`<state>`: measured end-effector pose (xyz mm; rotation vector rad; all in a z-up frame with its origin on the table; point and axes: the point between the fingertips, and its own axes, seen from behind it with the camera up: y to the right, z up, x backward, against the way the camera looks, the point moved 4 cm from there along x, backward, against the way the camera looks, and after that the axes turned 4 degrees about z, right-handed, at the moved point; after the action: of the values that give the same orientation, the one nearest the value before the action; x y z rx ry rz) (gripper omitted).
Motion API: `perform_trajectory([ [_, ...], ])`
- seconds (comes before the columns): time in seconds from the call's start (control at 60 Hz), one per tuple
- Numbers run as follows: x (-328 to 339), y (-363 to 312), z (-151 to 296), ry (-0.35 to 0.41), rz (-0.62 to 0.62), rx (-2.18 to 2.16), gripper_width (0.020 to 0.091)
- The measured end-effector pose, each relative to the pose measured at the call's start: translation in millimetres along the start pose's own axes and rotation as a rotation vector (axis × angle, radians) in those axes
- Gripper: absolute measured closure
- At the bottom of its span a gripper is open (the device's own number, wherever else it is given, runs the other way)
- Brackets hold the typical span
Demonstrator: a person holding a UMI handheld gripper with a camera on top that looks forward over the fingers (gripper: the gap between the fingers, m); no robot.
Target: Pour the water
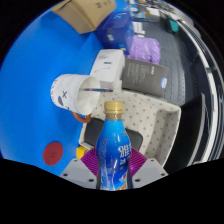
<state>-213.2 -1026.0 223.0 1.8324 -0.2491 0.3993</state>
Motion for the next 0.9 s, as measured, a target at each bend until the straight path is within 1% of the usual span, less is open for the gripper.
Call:
perform_trajectory([
  [0.05, -6.7, 0.9, 7.1, -0.015, -0.002, 0.078, 0.0755],
  [0.067, -18.7, 0.6, 14.8, -0.027, -0.005, 0.105, 0.0755],
  [0.133, -15.8, 0.0, 11.3, -0.053, -0.001, 0.203, 0.0755],
  [0.2, -21.0, -2.5, 15.2, -0.066, 0.004, 0.265, 0.0755],
  [0.217, -28.4, -4.7, 21.8, -0.074, -0.001, 0.278, 0.0754],
  [0.283, -23.9, -4.0, 23.3, -0.067, -0.004, 0.323, 0.0753],
  [0.433, -22.2, -13.4, 27.3, -0.084, 0.014, 0.332, 0.0754],
  [0.55, -12.6, -9.3, 23.0, -0.107, 0.021, 0.227, 0.0753],
  [0.683, 11.5, 13.9, 2.8, -0.093, 0.026, -0.14, 0.0753],
  [0.783, 31.9, 32.5, -16.9, -0.035, 0.046, -0.525, 0.0751],
  [0.833, 37.1, 42.7, -28.4, -0.009, 0.015, -0.694, 0.0751],
  [0.867, 39.2, 46.8, -38.3, 0.036, 0.006, -0.805, 0.0752],
  [0.9, 42.7, 52.5, -50.3, 0.055, 0.002, -0.918, 0.0751],
])
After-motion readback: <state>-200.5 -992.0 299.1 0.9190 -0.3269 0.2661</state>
